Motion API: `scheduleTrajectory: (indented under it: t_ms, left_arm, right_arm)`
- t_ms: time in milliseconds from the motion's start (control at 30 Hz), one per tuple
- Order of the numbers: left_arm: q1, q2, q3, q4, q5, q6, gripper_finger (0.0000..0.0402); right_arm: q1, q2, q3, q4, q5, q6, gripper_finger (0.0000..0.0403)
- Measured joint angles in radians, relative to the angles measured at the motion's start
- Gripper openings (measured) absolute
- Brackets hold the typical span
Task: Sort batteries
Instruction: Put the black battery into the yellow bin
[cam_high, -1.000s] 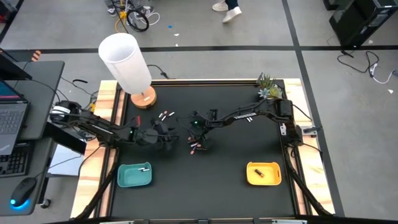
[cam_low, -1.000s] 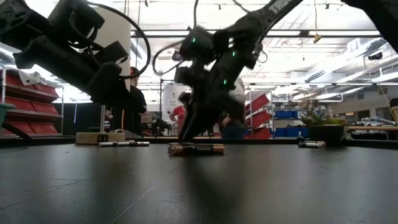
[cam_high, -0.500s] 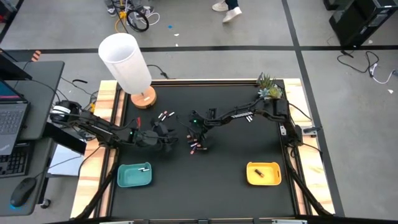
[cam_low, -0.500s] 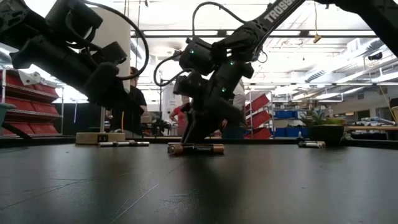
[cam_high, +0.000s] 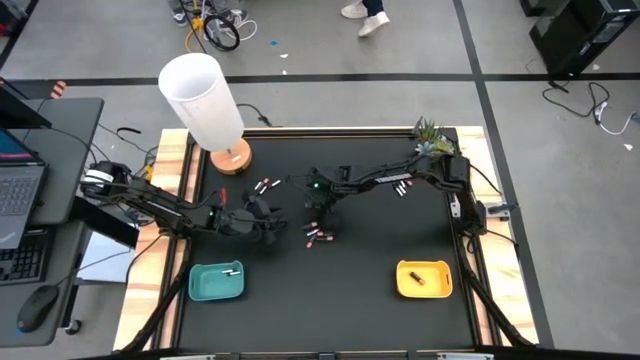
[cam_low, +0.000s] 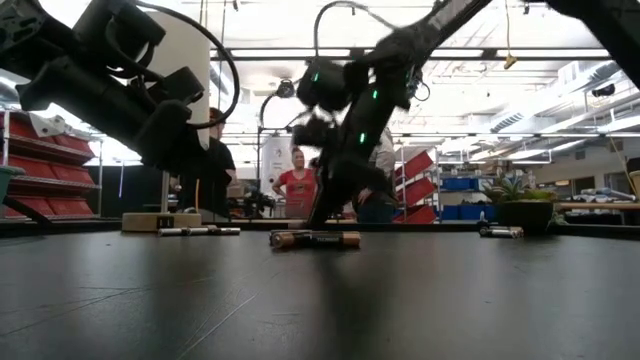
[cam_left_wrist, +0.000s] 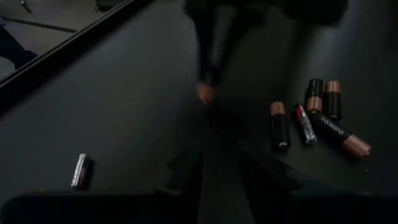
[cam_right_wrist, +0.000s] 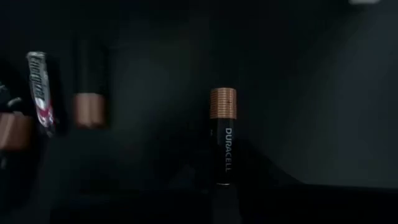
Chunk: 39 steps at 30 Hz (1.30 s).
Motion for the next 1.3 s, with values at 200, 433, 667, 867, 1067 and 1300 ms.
scheduleTrajectory:
  t_ms: [200, 433, 667, 867, 1067, 1300]
  left_arm:
    - [0.003, 0.0, 0.0, 0.065, -0.002, 0.062, 0.0117]
    - [0.014, 0.0, 0.001, 0.186, -0.002, 0.195, 0.0117]
    - [0.025, 0.0, 0.001, 0.297, -0.002, 0.261, 0.0117]
    - [0.026, 0.0, 0.002, 0.342, 0.064, 0.236, 0.0117]
    - [0.026, 0.0, 0.002, 0.318, 0.09, 0.226, 0.0117]
    - [0.026, 0.0, 0.002, 0.312, 0.089, 0.226, 0.0117]
  right_arm:
    - [0.08, -0.2, 0.002, -0.272, 0.143, 0.138, 0.0025]
    - [0.336, -0.417, -0.066, -0.545, 0.136, 0.515, 0.0025]
    - [0.615, -0.541, -0.153, -0.686, 0.157, 1.077, 0.0025]
    - [0.795, -0.555, -0.241, -0.79, 0.124, 1.481, 0.0025]
    - [0.883, -0.555, -0.382, -0.594, 0.001, 1.673, 0.0025]
    - [0.878, -0.555, -0.576, -0.356, -0.073, 1.713, 0.0025]
